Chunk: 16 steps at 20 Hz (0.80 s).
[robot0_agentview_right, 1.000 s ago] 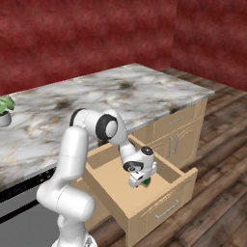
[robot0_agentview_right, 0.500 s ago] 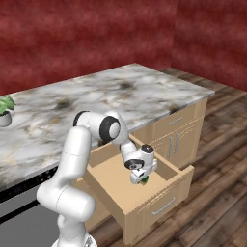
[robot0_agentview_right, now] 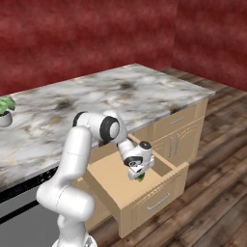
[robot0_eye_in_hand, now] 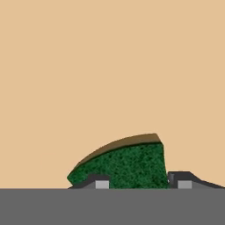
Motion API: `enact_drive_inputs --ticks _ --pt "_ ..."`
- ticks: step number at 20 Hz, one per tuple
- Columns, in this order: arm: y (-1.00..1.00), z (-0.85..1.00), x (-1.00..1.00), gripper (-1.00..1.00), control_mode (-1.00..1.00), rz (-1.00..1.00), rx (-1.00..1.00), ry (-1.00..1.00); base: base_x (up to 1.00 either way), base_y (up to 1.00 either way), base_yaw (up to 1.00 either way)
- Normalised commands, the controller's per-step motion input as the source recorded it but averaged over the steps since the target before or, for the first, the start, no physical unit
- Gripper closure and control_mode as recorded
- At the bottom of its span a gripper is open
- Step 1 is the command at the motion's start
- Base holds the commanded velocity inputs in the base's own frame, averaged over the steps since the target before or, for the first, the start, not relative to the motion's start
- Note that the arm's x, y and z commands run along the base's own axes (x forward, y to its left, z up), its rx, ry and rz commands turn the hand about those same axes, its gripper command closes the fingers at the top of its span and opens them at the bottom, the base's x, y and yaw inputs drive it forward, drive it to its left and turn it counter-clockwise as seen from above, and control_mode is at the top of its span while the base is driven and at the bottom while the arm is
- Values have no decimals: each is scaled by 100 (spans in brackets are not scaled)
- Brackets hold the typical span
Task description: Restock the sink supplies by placing the sponge and soap dispenser on the counter and next to the sink. Make sure the soap dispenser is upright.
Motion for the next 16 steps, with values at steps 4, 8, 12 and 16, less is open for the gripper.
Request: enact_drive_inputs --ticks 4,8,12,16 --pt "36 -61 -38 100 -100 0 -2 -13 0 0 0" --pt "8 -1 -12 100 -100 0 0 -9 0 0 0" --pt "0 70 -36 100 -100 -3 0 -9 0 0 0" --pt "0 100 -38 100 -100 -5 -1 -4 0 0 0"
